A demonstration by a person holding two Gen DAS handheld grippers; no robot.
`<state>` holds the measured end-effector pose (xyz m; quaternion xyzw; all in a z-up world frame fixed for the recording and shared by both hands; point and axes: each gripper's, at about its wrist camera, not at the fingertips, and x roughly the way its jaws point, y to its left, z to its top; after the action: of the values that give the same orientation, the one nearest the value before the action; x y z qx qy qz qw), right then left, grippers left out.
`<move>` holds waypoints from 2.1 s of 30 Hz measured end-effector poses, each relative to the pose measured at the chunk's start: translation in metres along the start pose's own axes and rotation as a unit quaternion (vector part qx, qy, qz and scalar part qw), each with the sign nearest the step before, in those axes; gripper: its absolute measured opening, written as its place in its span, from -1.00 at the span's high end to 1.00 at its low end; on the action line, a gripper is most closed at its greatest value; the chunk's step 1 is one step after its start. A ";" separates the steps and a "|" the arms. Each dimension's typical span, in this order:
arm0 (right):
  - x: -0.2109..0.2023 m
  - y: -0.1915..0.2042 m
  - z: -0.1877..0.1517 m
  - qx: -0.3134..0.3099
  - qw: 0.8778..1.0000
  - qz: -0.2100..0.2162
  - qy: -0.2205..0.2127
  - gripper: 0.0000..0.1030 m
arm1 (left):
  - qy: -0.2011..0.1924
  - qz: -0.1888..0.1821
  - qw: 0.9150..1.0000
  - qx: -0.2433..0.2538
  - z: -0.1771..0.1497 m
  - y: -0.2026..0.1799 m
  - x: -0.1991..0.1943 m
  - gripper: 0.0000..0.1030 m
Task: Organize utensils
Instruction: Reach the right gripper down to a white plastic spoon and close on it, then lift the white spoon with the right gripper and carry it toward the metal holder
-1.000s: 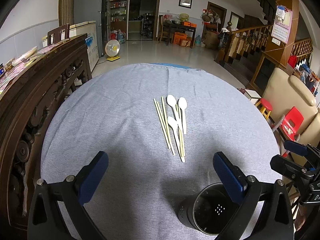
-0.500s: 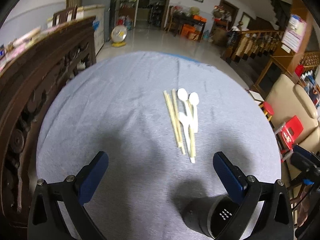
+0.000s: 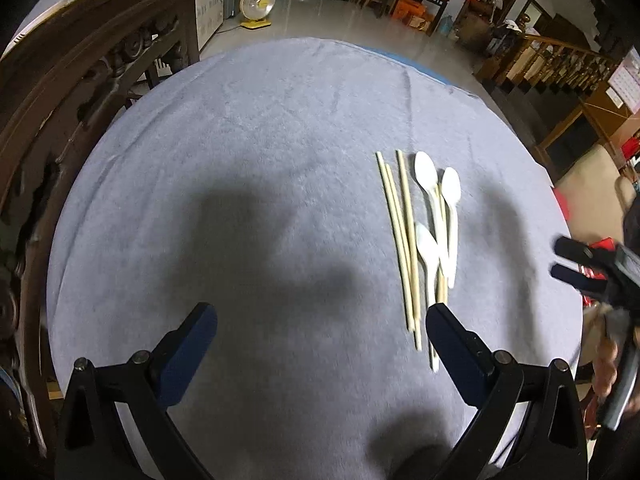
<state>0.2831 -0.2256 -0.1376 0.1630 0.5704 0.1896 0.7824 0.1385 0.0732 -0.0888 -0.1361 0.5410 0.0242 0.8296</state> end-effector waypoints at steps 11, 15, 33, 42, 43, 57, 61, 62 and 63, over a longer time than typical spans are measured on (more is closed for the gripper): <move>0.107 0.050 0.074 -0.017 0.997 -0.053 0.057 -0.35 | 0.010 0.019 1.000 -0.007 0.029 0.017 0.029 -1.00; 0.118 0.060 0.081 -0.016 0.996 -0.068 0.060 -0.17 | 0.011 0.020 1.000 -0.005 0.036 0.021 0.035 -1.00; 0.135 0.075 0.089 -0.055 0.986 -0.134 0.080 0.37 | -0.014 0.017 1.000 0.016 0.056 -0.009 0.034 -1.00; 0.132 0.074 0.081 -0.082 0.985 -0.129 0.076 0.42 | -0.020 0.021 1.000 0.008 0.075 -0.019 0.033 -1.00; 0.130 0.071 0.080 -0.079 0.986 -0.123 0.075 0.42 | -0.019 0.024 0.999 0.011 0.077 -0.022 0.035 -1.00; 0.061 -0.039 0.041 -0.004 0.999 -0.040 0.032 0.42 | 0.051 0.043 0.996 0.062 0.134 -0.119 0.101 -1.00; 0.056 -0.049 0.038 0.004 0.999 -0.017 0.029 0.42 | 0.061 0.055 0.994 0.071 0.140 -0.140 0.111 -0.95; 0.055 -0.050 0.038 0.006 1.000 -0.012 0.028 0.42 | 0.066 0.055 0.994 0.074 0.140 -0.144 0.113 -0.88; 0.053 -0.053 0.037 0.007 1.000 -0.009 0.027 0.42 | 0.070 0.058 0.993 0.077 0.140 -0.148 0.116 -0.76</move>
<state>0.3389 -0.2475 -0.1955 0.1576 0.5944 0.1830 0.7671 0.3392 -0.0459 -0.1118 -0.0415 0.6047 0.0215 0.7951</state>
